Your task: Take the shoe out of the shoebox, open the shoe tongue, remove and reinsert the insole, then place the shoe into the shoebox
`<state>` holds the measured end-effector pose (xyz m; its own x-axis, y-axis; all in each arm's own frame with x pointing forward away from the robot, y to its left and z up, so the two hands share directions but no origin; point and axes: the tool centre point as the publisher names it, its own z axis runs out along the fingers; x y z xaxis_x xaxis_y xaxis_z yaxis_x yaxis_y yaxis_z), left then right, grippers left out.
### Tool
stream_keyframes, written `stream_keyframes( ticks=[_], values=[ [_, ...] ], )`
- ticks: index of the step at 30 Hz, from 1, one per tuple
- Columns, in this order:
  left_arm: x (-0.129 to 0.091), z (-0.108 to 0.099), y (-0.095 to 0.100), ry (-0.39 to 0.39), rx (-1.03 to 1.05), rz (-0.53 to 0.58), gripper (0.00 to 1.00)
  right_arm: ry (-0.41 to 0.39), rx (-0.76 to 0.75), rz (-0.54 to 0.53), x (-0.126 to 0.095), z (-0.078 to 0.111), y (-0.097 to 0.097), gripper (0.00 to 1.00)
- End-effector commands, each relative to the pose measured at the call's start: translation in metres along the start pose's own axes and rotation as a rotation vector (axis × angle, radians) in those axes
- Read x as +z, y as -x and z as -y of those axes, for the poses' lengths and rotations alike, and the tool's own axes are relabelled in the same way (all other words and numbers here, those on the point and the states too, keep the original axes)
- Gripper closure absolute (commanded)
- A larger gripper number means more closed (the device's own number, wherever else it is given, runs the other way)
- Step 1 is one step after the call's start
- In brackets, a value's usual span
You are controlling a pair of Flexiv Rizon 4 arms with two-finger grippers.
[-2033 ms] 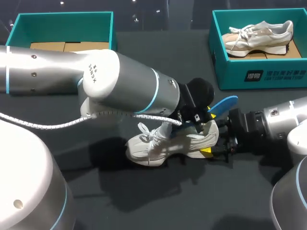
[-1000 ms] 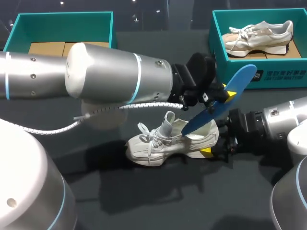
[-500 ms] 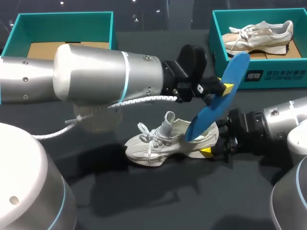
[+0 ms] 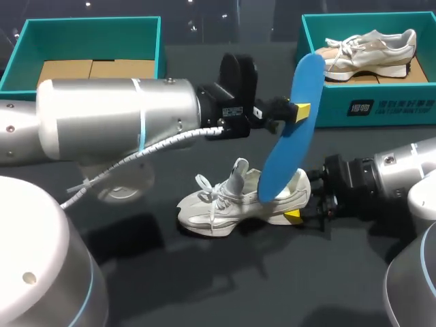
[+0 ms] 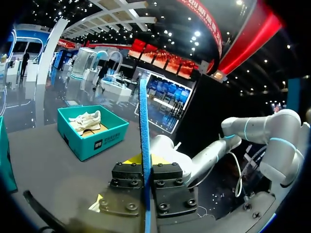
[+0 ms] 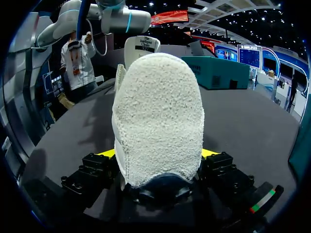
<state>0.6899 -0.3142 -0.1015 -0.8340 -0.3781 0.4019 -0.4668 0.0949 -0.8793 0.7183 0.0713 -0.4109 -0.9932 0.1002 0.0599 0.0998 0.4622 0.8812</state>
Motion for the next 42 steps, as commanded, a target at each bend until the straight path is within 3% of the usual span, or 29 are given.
stream_keyframes(
  ticks=[1, 5, 10, 15, 18, 24, 30, 35, 42],
  values=[
    [-0.037, 0.011, 0.014, 0.062, -0.006, -0.189, 1.0, -0.003, 0.001, 0.0, 0.001, 0.0, -0.001, 1.0],
    [-0.03, 0.014, 0.014, 0.112, 0.053, -0.175, 1.0, -0.003, 0.001, 0.0, 0.001, 0.0, -0.001, 1.0],
    [-0.022, 0.006, 0.01, 0.157, 0.201, -0.022, 1.0, -0.003, 0.001, 0.0, 0.001, 0.0, -0.001, 1.0],
    [-0.015, -0.003, 0.019, 0.259, 0.241, 0.096, 1.0, -0.003, 0.001, 0.0, 0.001, 0.0, -0.001, 1.0],
    [-0.01, -0.007, 0.023, 0.276, 0.289, 0.182, 1.0, -0.003, 0.001, 0.0, 0.001, 0.0, -0.001, 1.0],
    [-0.008, -0.016, 0.038, 0.326, 0.254, 0.183, 1.0, -0.003, 0.001, 0.0, 0.001, 0.0, -0.001, 1.0],
    [-0.009, -0.016, 0.05, 0.411, 0.163, 0.117, 1.0, -0.003, 0.001, 0.0, 0.001, 0.0, -0.001, 1.0],
    [-0.012, -0.008, 0.053, 0.422, 0.123, 0.043, 1.0, -0.003, 0.001, 0.0, 0.001, 0.0, -0.001, 1.0],
    [-0.022, -0.002, 0.055, 0.368, 0.09, -0.057, 1.0, -0.003, 0.001, 0.0, 0.001, 0.0, -0.001, 1.0]
  ],
)
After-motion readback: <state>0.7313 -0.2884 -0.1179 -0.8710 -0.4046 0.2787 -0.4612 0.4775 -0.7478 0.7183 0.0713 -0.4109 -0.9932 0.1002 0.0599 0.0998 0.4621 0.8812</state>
